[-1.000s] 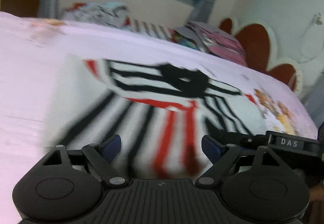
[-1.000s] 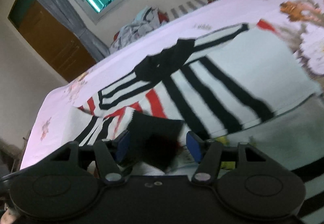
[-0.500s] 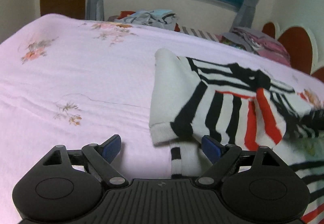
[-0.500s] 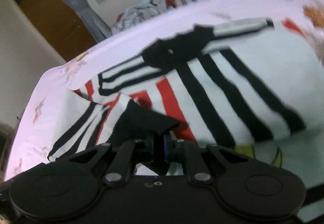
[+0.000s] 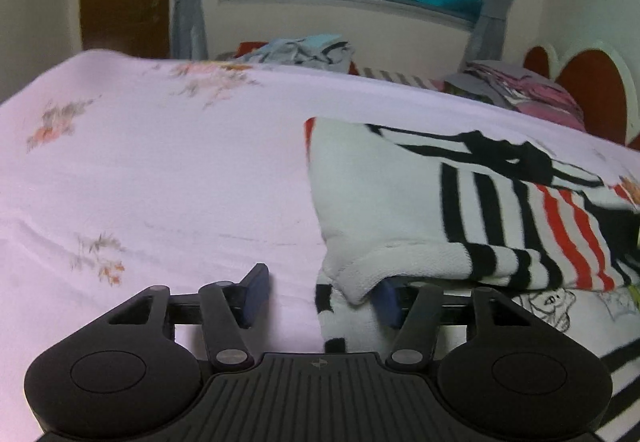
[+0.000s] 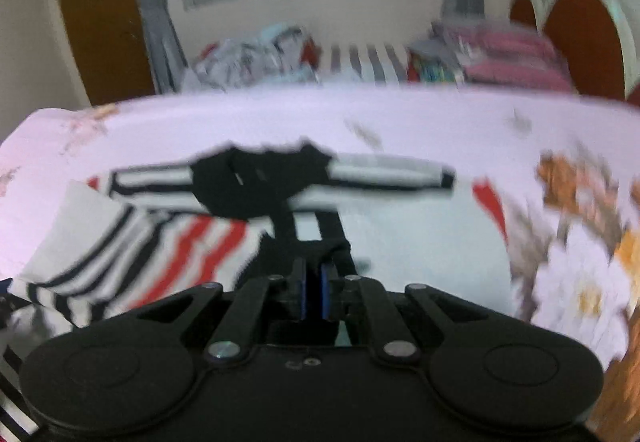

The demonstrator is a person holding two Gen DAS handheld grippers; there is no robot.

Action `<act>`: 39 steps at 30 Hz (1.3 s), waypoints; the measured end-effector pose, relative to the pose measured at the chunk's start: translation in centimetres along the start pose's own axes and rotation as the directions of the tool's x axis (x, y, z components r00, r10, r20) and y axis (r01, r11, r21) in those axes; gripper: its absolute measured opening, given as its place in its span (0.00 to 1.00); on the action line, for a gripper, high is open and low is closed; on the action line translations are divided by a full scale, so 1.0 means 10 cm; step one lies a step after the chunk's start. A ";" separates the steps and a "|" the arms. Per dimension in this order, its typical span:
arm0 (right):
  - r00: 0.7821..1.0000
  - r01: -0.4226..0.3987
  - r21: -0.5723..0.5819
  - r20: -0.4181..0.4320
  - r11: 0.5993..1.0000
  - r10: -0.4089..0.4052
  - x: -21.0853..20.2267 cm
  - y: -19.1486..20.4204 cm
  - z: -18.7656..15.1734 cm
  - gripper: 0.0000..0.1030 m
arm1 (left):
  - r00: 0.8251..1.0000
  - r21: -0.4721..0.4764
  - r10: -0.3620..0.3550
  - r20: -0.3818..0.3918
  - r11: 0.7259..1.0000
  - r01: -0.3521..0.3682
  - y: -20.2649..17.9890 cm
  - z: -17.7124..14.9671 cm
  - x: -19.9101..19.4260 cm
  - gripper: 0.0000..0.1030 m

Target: Fold small clothes

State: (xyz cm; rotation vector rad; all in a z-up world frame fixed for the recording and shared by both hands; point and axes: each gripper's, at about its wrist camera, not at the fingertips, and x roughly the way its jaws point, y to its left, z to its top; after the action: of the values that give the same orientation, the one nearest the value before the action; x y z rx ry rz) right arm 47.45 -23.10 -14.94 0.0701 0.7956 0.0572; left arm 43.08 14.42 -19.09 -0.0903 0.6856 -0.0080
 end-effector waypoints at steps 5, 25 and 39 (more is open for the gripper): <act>0.999 -0.036 0.111 -0.010 0.993 0.038 0.00 -0.17 -0.08 0.32 | 1.000 -0.014 -0.016 0.010 1.000 0.016 0.03 -0.05 -0.01 0.40; 0.997 -0.053 0.078 -0.053 0.996 0.058 0.03 -0.18 -0.13 0.12 | 0.998 -0.092 -0.043 -0.043 0.995 0.039 0.05 -0.04 0.02 0.39; 0.991 -0.121 0.059 0.067 0.991 0.117 -0.09 -0.17 0.07 0.32 | 0.992 -0.145 -0.126 0.001 0.981 0.125 0.09 0.28 -0.40 0.40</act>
State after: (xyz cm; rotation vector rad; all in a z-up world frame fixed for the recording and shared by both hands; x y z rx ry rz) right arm 47.39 -24.91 -13.95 0.1780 0.7289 0.1421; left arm 41.78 15.73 -14.47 -0.2734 0.6871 -0.0801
